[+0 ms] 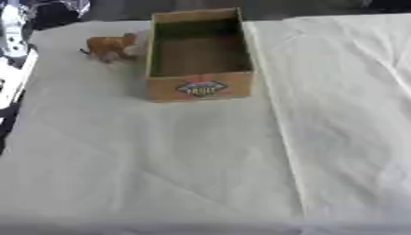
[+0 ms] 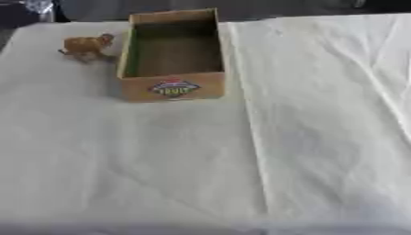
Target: Pick up objects on the table and place them in the box.
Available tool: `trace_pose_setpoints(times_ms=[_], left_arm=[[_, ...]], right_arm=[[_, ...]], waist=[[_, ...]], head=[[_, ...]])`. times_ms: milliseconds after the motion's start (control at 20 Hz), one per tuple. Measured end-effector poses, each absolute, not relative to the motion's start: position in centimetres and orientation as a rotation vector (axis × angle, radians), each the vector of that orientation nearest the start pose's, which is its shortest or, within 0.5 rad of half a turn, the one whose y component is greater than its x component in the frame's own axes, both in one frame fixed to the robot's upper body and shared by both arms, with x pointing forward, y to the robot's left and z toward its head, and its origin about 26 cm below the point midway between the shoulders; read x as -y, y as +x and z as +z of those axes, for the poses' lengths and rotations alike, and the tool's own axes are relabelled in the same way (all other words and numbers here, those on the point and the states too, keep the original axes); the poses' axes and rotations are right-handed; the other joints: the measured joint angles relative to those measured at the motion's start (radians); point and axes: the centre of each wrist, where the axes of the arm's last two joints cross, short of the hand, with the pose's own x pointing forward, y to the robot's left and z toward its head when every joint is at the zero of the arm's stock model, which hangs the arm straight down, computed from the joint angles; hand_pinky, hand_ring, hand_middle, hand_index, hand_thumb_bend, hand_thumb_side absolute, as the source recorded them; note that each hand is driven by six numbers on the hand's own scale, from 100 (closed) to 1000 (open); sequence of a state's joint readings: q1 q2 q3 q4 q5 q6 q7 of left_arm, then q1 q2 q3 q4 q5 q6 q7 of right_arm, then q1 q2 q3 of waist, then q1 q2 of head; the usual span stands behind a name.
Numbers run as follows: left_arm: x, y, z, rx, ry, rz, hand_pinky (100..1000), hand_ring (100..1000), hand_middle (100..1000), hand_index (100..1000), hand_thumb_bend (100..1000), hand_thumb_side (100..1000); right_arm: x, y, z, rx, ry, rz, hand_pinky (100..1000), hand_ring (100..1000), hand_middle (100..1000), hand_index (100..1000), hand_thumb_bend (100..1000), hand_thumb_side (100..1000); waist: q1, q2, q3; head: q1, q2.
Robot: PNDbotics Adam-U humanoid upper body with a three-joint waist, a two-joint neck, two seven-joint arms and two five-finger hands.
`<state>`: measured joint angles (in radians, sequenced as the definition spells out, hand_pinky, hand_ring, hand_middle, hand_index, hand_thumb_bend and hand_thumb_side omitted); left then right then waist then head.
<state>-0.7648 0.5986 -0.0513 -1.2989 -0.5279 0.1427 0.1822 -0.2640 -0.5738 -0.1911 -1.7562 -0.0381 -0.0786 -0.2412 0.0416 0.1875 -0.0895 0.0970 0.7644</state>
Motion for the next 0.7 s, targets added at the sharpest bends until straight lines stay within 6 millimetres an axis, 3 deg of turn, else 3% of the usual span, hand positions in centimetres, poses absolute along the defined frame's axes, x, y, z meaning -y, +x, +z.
trace_pose_setpoints(times_ms=[50, 500, 700], left_arm=[[-33.1, 43.1, 24.3, 1.807, 1.195, -0.600, 623, 586, 650, 748, 666, 133], [-35.8, 46.7, 22.1, 1.535, 1.281, -0.770, 673, 617, 669, 764, 716, 127], [-36.8, 47.3, 21.4, 1.446, 1.314, -0.806, 729, 672, 703, 787, 809, 152]], right_arm=[[37.5, 31.5, 19.3, 2.162, -0.662, 0.123, 441, 588, 688, 835, 100, 291], [37.4, 31.6, 19.1, 2.154, -0.650, 0.140, 440, 587, 688, 836, 100, 288], [37.2, 31.8, 19.3, 2.160, -0.640, 0.152, 438, 586, 688, 836, 100, 291]], waist=[[0.002, -0.001, -0.005], [0.007, -0.002, -0.036], [0.012, -0.001, -0.057]], head=[[0.002, 0.000], [0.011, 0.000], [0.015, 0.000]])
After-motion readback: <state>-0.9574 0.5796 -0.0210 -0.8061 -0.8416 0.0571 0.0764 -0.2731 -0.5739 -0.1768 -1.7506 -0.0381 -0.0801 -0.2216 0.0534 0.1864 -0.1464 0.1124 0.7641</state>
